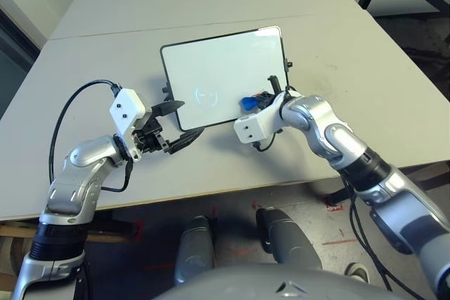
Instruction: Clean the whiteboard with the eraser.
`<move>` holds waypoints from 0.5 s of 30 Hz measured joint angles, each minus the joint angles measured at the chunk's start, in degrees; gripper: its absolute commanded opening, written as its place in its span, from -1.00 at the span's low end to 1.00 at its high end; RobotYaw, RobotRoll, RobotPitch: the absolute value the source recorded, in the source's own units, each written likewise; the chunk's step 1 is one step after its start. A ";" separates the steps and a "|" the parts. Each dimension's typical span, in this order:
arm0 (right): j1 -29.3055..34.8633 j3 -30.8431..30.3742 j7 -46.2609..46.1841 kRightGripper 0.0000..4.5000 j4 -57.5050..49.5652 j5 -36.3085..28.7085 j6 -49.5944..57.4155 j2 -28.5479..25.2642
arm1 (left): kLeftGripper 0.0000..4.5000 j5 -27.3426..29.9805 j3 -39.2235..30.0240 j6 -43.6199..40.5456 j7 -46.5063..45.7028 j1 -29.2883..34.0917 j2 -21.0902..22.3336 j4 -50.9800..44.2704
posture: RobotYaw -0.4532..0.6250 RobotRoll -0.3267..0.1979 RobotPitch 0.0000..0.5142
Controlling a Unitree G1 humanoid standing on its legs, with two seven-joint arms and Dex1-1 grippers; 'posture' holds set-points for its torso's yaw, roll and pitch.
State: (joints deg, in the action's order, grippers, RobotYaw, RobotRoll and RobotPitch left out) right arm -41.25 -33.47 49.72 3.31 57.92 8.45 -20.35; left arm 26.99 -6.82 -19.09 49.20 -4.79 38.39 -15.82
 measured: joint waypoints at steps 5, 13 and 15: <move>-0.24 -0.01 -0.16 -0.94 0.06 -0.33 -0.68 -1.82 | 1.00 -0.01 0.08 -0.36 -0.09 -1.10 -0.10 -0.68 | -0.27 0.25 -0.38; 1.26 2.37 -0.12 -0.94 -0.27 -0.31 -0.46 -9.89 | 1.00 -0.04 0.77 -0.91 -0.09 -2.35 -0.82 -0.82 | -0.31 0.25 -0.39; 1.78 2.75 0.09 -0.94 -0.21 -0.29 -0.40 -11.15 | 1.00 -0.04 0.89 -0.95 -0.09 -2.73 -1.02 -0.82 | -0.31 0.25 -0.39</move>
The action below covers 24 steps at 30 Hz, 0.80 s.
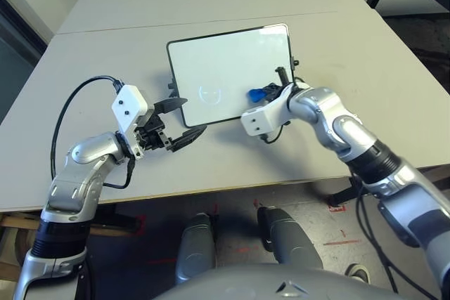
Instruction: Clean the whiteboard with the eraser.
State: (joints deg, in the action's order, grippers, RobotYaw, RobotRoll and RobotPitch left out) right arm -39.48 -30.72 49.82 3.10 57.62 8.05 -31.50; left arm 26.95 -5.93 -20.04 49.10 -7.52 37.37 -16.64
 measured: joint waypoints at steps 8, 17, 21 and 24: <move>0.19 0.28 0.30 -0.94 0.64 0.03 0.09 -1.83 | 1.00 0.00 0.29 -0.21 0.00 -0.53 -0.22 0.00 | -0.31 0.25 -0.39; -2.06 -0.09 0.49 -0.94 3.71 1.29 3.47 5.16 | 1.00 -0.01 0.33 -0.61 -0.22 -0.55 -0.46 -0.04 | -0.29 0.25 -0.38; -2.11 -0.62 0.92 -0.94 3.47 2.10 3.76 7.06 | 1.00 -0.01 0.33 -0.63 -0.41 -0.50 -0.50 -0.20 | -0.28 0.25 -0.38; -2.09 -1.19 1.57 -0.94 2.52 2.32 3.77 7.86 | 1.00 -0.01 0.33 -0.63 -0.73 -0.40 -0.58 -0.21 | -0.27 0.25 -0.38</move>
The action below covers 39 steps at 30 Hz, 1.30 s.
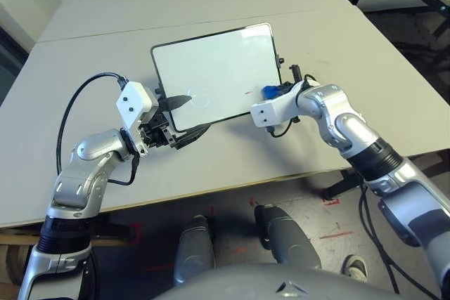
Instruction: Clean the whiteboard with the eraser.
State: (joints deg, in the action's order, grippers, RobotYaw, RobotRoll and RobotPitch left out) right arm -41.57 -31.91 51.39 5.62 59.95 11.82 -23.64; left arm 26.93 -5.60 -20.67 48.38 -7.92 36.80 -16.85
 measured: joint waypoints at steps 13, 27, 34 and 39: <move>-1.75 -0.82 0.17 -0.94 0.64 0.02 -0.01 2.75 | 1.00 -0.09 0.04 0.05 -0.25 0.58 -0.51 -0.01 | -0.25 0.25 -0.43; -2.73 -1.26 -0.01 -0.94 0.50 0.00 -1.13 4.03 | 1.00 -0.18 -0.49 0.74 -0.70 2.27 -0.41 0.00 | -0.22 0.25 -0.44; -3.02 -2.47 -0.19 -0.94 -0.18 -0.21 -3.46 5.95 | 1.00 -0.18 -0.80 0.79 -1.16 3.21 -0.38 -0.10 | -0.20 0.25 -0.42; -3.02 -2.90 -0.34 -0.94 -0.29 -0.60 -4.75 6.55 | 1.00 -0.17 -0.88 0.79 -1.46 3.82 -0.35 -0.30 | -0.20 0.25 -0.40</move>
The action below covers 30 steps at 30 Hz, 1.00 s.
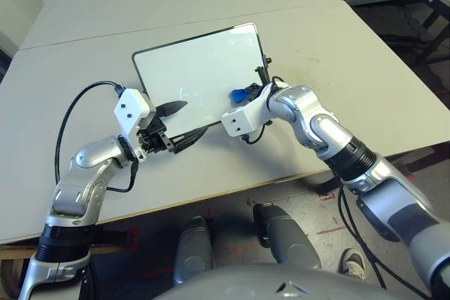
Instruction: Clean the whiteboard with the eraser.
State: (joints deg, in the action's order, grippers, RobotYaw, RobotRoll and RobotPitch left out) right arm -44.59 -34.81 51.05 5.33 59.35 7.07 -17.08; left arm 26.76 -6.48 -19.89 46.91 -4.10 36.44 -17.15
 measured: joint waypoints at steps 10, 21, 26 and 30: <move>0.04 0.10 -0.08 -0.94 -0.44 -0.18 0.11 -1.49 | 1.00 -0.01 -0.14 0.10 -0.05 -0.03 -0.01 -0.04 | -0.24 0.25 -0.44; 3.46 7.28 10.33 -0.95 -9.55 -3.00 4.89 -14.43 | 1.00 -0.78 1.46 1.75 0.33 -3.48 -1.49 3.02 | -0.37 0.25 -0.48; 4.61 11.52 16.48 -0.95 -15.05 -6.51 8.49 -17.47 | 1.00 -1.08 2.62 2.21 0.65 -4.82 -2.11 4.29 | -0.39 0.25 -0.48; 4.15 16.32 21.36 -0.95 -16.22 -10.29 13.80 -20.57 | 1.00 -1.08 2.63 2.33 0.75 -4.84 -2.10 4.41 | -0.40 0.25 -0.47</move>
State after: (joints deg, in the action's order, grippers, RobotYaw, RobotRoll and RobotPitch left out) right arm -40.44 -18.49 72.40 -10.89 49.05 20.87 -37.65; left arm 25.68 -3.85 -17.56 47.66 -8.94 34.34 -12.74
